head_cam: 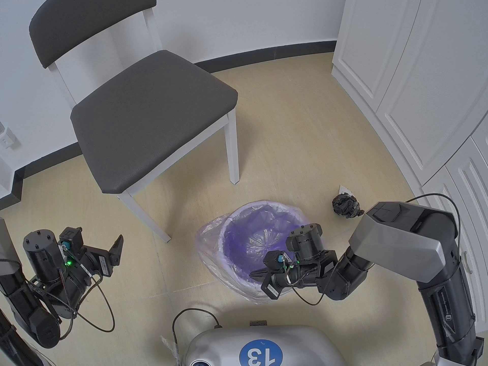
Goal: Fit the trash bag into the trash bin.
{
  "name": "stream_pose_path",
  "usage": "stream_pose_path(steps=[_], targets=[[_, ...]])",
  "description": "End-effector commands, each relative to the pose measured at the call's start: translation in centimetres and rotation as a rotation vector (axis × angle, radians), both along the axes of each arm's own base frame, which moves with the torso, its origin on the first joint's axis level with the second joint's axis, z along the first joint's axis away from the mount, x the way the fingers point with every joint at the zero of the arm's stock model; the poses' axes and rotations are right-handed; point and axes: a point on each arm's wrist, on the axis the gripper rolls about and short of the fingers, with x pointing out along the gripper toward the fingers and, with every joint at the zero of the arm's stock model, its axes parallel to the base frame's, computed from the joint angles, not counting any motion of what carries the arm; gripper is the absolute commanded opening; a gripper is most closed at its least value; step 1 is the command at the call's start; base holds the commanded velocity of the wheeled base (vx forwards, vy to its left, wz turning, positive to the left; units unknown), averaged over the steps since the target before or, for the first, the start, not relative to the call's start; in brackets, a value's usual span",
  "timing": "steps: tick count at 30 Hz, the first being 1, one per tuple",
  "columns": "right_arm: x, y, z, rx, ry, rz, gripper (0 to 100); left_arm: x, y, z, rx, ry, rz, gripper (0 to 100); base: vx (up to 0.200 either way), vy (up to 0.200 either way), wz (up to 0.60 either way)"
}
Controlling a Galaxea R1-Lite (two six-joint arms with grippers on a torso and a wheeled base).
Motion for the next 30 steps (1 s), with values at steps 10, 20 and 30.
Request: stream_pose_path(steps=[10, 20, 30], targets=[[-2.8, 0.5, 3.4, 0.1, -0.005, 0.08, 0, -0.2, 0.0, 0.5, 0.001, -0.031, -0.002, 100, 0.0, 0.0, 0.0], [-2.6, 0.0, 3.7, 0.103, -0.077, 0.095, 100, -0.5, 0.0, 0.8, -0.002, -0.045, -0.003, 100, 0.0, 0.0, 0.0], [-3.4, -2.3, 4.4, 0.095, -0.091, 0.061, 100, -0.8, -0.4, 0.9, 0.062, -0.043, -0.042, 100, 0.0, 0.0, 0.0]])
